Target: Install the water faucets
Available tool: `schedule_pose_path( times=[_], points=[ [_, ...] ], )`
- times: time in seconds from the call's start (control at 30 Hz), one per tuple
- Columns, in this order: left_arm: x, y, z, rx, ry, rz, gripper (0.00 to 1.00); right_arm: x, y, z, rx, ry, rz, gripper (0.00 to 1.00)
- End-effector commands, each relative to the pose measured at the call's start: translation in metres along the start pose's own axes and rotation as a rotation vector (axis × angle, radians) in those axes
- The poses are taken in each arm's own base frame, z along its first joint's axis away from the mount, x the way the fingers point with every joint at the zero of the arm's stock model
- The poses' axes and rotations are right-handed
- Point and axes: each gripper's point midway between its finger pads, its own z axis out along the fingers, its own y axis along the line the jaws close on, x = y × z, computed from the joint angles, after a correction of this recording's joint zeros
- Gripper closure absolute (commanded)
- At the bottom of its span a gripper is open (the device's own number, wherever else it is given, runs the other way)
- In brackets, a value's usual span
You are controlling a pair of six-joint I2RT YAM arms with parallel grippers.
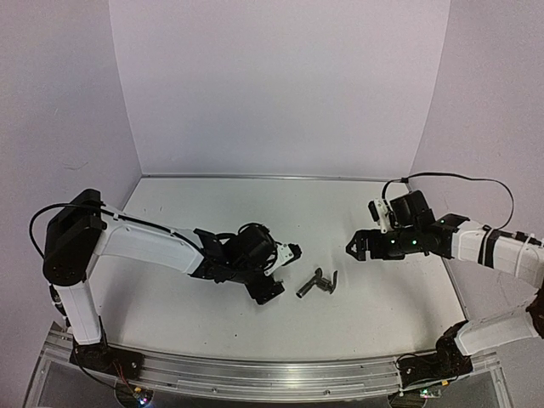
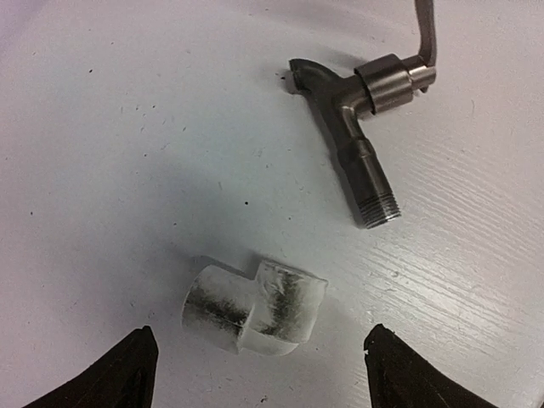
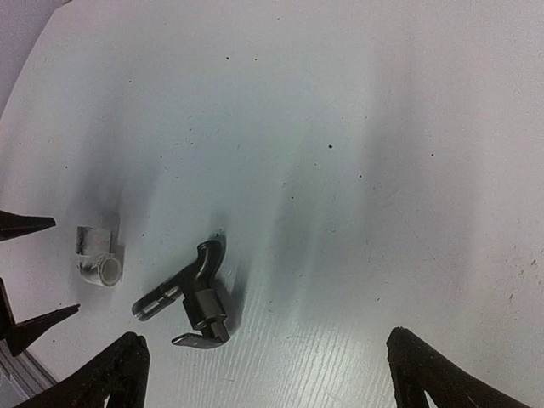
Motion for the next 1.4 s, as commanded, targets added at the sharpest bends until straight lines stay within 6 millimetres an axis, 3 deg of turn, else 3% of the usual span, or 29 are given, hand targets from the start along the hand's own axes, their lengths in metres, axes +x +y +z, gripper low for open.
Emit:
schedule_pose_path(
  times=[0.0,0.1,0.27,0.8,0.97,1.17,1.37],
  points=[
    [-0.017,-0.012,-0.011,0.068,-0.054,0.269,0.17,-0.005,-0.001,-0.005,0.007,-0.042,-0.008,0.02],
    [-0.015,-0.016,-0.004,0.081,-0.038,0.312,0.2,-0.005,-0.002,-0.007,0.007,-0.045,-0.011,0.02],
    [-0.011,-0.014,0.011,0.068,0.012,0.352,0.34,-0.006,-0.001,-0.007,0.007,-0.05,-0.015,0.02],
    [0.007,-0.012,0.045,0.034,0.13,0.404,0.5,-0.005,-0.001,-0.003,0.006,-0.034,-0.012,0.02],
    [0.017,-0.007,0.051,0.009,0.185,0.388,0.66,-0.006,-0.001,-0.003,0.005,-0.037,-0.007,0.02],
    [0.014,-0.003,0.041,-0.01,0.177,0.336,0.82,-0.008,0.001,-0.005,-0.002,-0.042,0.0,0.02],
    [-0.021,0.004,0.005,0.029,0.056,0.178,0.95,-0.009,0.002,-0.007,-0.008,-0.047,0.011,0.02]
  ],
)
